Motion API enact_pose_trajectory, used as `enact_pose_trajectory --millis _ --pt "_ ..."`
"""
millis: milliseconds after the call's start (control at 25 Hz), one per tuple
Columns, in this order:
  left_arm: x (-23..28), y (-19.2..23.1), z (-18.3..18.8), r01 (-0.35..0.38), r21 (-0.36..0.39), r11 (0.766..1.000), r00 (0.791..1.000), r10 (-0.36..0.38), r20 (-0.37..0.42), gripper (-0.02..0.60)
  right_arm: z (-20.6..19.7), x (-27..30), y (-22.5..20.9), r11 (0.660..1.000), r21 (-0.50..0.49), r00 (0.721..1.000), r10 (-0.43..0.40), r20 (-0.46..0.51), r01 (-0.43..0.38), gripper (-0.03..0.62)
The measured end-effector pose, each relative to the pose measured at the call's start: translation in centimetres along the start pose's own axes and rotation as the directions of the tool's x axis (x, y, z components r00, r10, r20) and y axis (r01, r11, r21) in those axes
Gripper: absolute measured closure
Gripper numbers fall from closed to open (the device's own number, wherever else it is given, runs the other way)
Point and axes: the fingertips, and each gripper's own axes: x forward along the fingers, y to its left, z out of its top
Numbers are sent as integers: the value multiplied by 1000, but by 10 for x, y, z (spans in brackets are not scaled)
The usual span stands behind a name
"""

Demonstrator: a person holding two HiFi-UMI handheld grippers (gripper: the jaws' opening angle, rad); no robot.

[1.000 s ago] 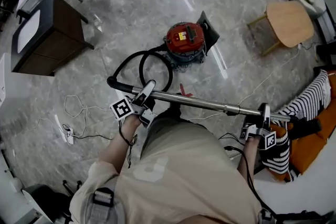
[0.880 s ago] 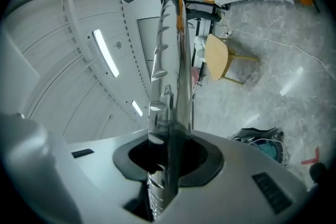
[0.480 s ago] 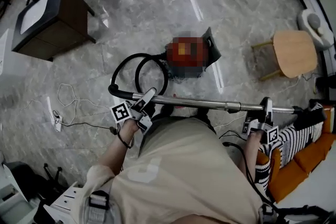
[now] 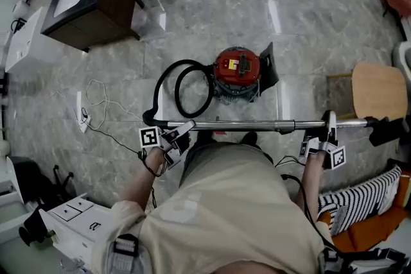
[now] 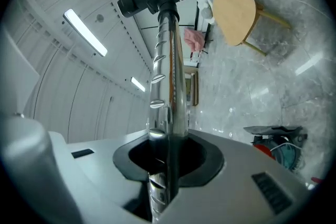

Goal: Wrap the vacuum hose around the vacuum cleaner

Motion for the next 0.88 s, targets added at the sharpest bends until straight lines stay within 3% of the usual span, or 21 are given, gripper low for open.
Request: enact_pose_trajectory --millis 40,120,200,320,360,440,520,560,600,640,680,720,760,800,840,880 --pt "2 3 -10 -5 -8 1000 1000 5 -4 377 3 7 -2 1000 2 1000 0 -16 0 500" --pt "0 10 -35 -22 25 999 995 24 -95 377 12 21 -3 1000 6 999 -2 -38 2 500" --pt "-9 21 -55 -58 30 998 979 62 -194 377 20 34 -2 1000 2 999 -4 -54 4 500" --pt "-27 28 -69 -93 40 995 966 100 -240 377 28 53 5 1000 -20 996 2 -87 -4 500" --pt "-33 29 -79 -92 54 994 952 104 -289 377 29 59 8 1000 -30 996 4 -94 -7 500" --pt "-48 38 -111 -104 54 993 897 118 -426 377 25 69 13 999 -45 993 9 -115 -14 500" --pt "-74 60 -149 -178 48 983 825 176 -537 378 14 77 16 998 -57 989 12 -147 -20 500" --pt "-91 77 -166 -246 58 968 783 234 -577 378 7 82 18 998 -61 987 14 -162 -24 500" --pt "-111 97 -182 -332 89 939 724 314 -615 377 -1 86 20 998 -64 984 16 -177 -28 500" --pt "-135 120 -196 -426 150 892 635 413 -652 378 -8 90 23 997 -68 981 19 -192 -33 500" --pt "-161 143 -206 -508 246 825 516 520 -681 378 -15 95 26 997 -71 978 25 -206 -40 500" --pt "-187 165 -211 -562 364 743 384 624 -681 379 -22 98 30 996 -75 975 32 -219 -50 500" --pt "-211 184 -207 -590 475 652 273 716 -643 379 -29 100 33 995 -79 972 40 -231 -60 500" --pt "-230 199 -194 -618 556 556 212 798 -564 379 -35 100 35 994 -85 969 45 -241 -67 500" --pt "-247 209 -171 -669 593 448 196 876 -440 379 -41 100 37 993 -92 967 46 -251 -72 500" --pt "-265 212 -141 -745 585 319 193 944 -269 379 -47 99 39 992 -100 965 44 -260 -73 500"
